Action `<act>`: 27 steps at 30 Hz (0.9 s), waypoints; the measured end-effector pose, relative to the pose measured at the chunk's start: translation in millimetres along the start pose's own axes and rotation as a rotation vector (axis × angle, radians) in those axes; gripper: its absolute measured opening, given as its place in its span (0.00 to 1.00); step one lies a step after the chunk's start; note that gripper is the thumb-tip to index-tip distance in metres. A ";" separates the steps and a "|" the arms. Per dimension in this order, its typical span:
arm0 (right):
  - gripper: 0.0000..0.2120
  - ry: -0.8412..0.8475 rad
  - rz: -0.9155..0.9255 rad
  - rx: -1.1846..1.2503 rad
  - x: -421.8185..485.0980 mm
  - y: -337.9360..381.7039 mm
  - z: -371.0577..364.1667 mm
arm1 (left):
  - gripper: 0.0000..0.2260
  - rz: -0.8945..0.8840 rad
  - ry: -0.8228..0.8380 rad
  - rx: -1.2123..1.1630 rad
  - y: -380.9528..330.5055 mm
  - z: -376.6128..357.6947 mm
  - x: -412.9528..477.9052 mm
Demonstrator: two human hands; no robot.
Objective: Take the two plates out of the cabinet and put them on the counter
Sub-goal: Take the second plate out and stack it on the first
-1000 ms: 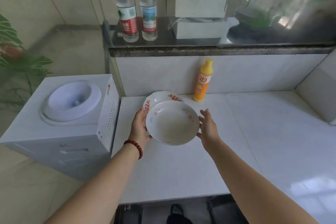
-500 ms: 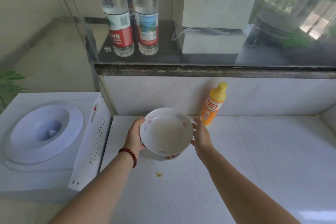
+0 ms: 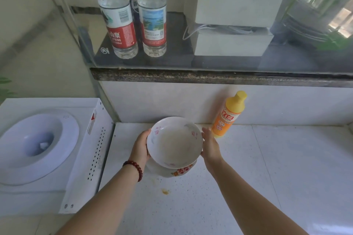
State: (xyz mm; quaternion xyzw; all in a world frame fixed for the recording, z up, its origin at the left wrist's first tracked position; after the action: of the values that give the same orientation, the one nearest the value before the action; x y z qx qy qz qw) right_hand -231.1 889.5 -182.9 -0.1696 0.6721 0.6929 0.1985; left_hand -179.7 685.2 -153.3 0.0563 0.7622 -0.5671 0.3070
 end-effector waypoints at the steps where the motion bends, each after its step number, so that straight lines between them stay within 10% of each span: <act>1: 0.26 0.002 0.001 -0.006 0.2 -1.1 0.0 | 0.13 0.000 0.000 0.007 0.7 0.4 0.2; 27: 0.27 0.103 -0.027 -0.076 -11.2 -16.8 2.2 | 0.13 0.008 -0.099 -0.039 16.2 8.7 -2.3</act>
State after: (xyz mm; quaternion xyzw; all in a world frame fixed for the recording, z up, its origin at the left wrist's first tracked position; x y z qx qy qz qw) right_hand -212.9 891.5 -191.7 -0.2217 0.6523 0.7055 0.1663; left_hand -167.3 683.6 -167.0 0.0252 0.7567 -0.5530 0.3478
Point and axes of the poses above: each hand's wrist, its own x-axis towards the middle knuckle, its own z-axis out of the back of the hand, y = z × x, the point moved 8 cm from there along x, towards the middle knuckle, and after that the axes turned 1 degree about z, right-handed, at the moved point
